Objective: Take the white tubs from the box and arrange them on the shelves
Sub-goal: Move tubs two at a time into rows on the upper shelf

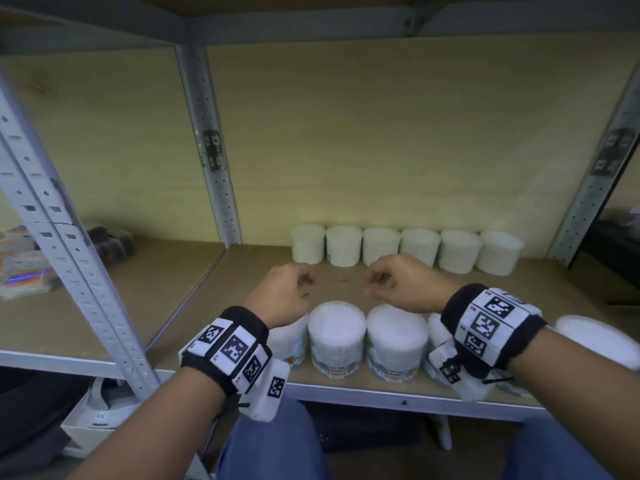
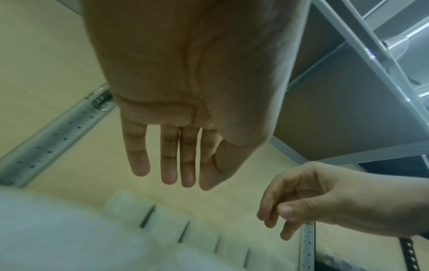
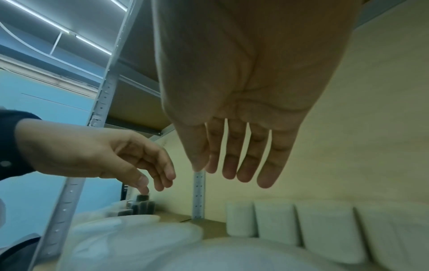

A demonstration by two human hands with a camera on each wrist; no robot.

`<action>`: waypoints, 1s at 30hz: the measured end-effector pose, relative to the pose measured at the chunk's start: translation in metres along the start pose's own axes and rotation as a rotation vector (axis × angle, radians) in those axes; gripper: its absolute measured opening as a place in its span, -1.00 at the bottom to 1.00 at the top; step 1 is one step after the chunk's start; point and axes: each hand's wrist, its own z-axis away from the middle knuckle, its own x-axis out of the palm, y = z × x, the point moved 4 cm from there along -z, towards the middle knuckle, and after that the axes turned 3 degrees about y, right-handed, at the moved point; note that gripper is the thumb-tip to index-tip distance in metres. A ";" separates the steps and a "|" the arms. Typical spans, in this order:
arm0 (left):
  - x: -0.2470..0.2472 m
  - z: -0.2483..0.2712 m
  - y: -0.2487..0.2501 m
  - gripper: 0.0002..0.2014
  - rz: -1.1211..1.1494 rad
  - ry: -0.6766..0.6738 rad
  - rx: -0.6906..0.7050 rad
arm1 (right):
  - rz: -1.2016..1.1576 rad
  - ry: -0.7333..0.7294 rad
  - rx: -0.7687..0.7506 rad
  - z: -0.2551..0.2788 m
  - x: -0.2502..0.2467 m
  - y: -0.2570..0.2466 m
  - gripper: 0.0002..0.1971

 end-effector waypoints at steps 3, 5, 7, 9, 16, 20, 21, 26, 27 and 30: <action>0.005 -0.015 0.024 -0.67 0.011 -0.009 0.056 | 0.016 0.065 0.047 0.008 -0.023 0.026 -0.82; 0.008 -0.026 0.045 -0.69 0.028 -0.012 0.095 | 0.027 0.110 0.082 0.014 -0.040 0.045 -0.85; 0.012 -0.040 0.065 -0.71 0.035 -0.008 0.134 | 0.047 0.130 0.123 0.018 -0.057 0.065 -0.87; 0.018 -0.056 0.085 -0.72 0.037 -0.018 0.152 | 0.055 0.150 0.168 0.022 -0.073 0.086 -0.92; 0.045 -0.121 0.153 -0.68 0.016 -0.080 0.204 | 0.098 0.226 0.337 0.028 -0.127 0.167 -0.84; 0.070 -0.163 0.185 -0.67 -0.002 -0.142 0.226 | 0.157 0.226 0.458 0.021 -0.146 0.209 -0.78; 0.077 -0.173 0.191 -0.66 -0.009 -0.154 0.229 | 0.174 0.219 0.478 0.019 -0.149 0.216 -0.77; 0.116 -0.220 0.208 -0.62 -0.056 -0.223 0.222 | 0.212 0.155 0.577 0.002 -0.147 0.264 -0.76; 0.124 -0.228 0.209 -0.61 -0.065 -0.233 0.210 | 0.228 0.137 0.592 -0.002 -0.145 0.274 -0.75; 0.146 -0.252 0.210 -0.58 -0.099 -0.252 0.196 | 0.290 0.076 0.609 -0.014 -0.140 0.296 -0.70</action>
